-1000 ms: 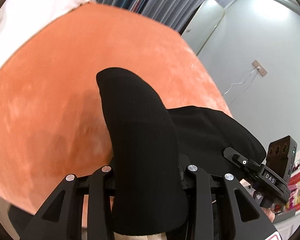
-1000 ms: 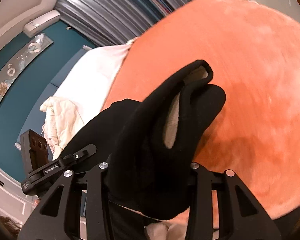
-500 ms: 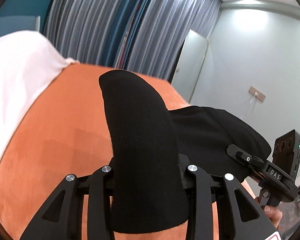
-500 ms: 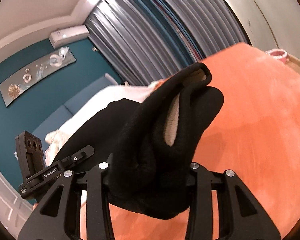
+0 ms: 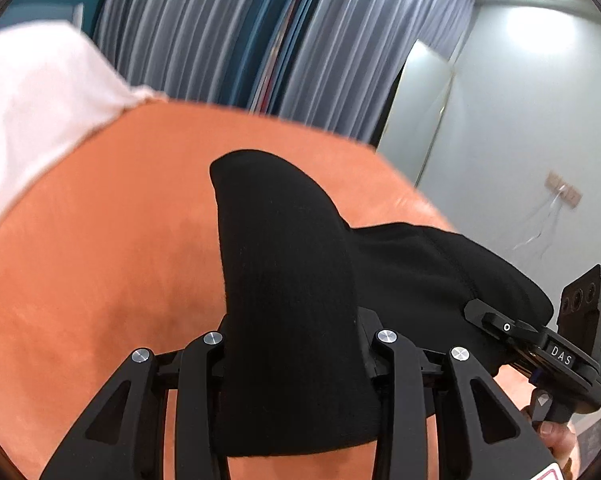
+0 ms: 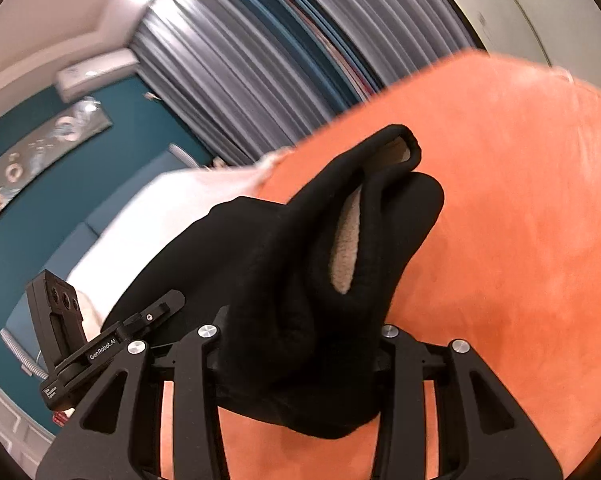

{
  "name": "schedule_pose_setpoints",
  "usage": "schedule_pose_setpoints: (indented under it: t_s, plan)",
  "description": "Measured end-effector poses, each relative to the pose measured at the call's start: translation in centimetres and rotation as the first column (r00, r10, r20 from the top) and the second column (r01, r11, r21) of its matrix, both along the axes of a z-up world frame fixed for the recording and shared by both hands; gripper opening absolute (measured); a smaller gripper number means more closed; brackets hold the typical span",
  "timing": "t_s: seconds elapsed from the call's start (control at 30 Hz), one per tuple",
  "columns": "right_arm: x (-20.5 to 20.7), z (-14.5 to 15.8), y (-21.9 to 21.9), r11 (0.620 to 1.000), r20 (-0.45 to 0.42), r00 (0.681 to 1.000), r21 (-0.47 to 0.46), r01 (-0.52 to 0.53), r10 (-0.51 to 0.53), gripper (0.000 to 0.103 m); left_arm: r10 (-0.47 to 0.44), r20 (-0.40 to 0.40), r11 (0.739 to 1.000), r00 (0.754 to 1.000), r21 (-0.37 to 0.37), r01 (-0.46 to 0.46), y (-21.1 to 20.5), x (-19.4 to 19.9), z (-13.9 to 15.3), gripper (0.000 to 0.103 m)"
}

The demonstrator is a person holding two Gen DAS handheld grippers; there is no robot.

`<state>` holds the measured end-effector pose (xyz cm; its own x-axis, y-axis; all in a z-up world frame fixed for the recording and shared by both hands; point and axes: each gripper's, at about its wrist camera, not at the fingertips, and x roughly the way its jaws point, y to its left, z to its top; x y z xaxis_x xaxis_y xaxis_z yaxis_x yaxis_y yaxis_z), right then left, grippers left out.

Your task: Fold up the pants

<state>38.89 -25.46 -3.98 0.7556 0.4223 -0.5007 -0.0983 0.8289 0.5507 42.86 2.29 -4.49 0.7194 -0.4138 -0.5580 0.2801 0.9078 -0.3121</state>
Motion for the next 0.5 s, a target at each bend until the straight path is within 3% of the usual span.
schedule_pose_setpoints:
  t_s: [0.1, 0.17, 0.2, 0.23, 0.3, 0.37, 0.43, 0.5]
  plan:
    - [0.5, -5.5, -0.9, 1.0, -0.093, 0.996, -0.014, 0.011, -0.012, 0.041, 0.008, -0.095, 0.999, 0.995, 0.032, -0.005, 0.2, 1.3, -5.8, 0.035]
    - [0.9, -6.6, -1.6, 0.999, -0.131, 0.991, 0.033, 0.013, -0.009, 0.046, 0.034, -0.098, 0.999, 0.995, 0.033, -0.031, 1.0, 1.3, -8.4, 0.045]
    - [0.9, -6.5, -1.7, 0.999, -0.136, 0.991, 0.04, 0.012, -0.006, 0.05, 0.041, -0.113, 0.999, 0.993, 0.013, -0.04, 1.5, 1.4, -9.2, 0.057]
    - [0.9, -6.7, -1.6, 1.0, -0.146, 0.989, 0.029, 0.004, 0.0, 0.052, 0.048, -0.137, 0.999, 0.989, -0.001, -0.048, 1.8, 1.6, -9.5, 0.072]
    - [0.6, -6.5, -1.5, 1.0, -0.148, 0.989, 0.02, -0.005, 0.008, 0.057, 0.079, -0.185, 0.995, 0.979, -0.043, -0.088, 3.1, 1.9, -10.0, 0.084]
    - [-1.2, -5.4, -2.2, 0.998, -0.161, 0.985, -0.007, 0.057, -0.057, 0.065, 0.08, -0.207, 0.994, 0.975, -0.06, -0.095, 4.1, 1.4, -9.7, 0.084]
    - [-4.7, -3.7, -3.9, 0.982, -0.114, 0.976, -0.047, 0.184, -0.188, 0.08, 0.115, -0.175, 0.992, 0.978, -0.032, -0.123, 5.8, -1.1, -8.2, 0.084]
    - [-8.5, -0.6, -5.3, 0.947, -0.009, 0.952, -0.11, 0.303, -0.306, 0.078, 0.162, -0.118, 0.987, 0.98, -0.001, -0.163, 7.6, -3.7, -6.4, 0.083]
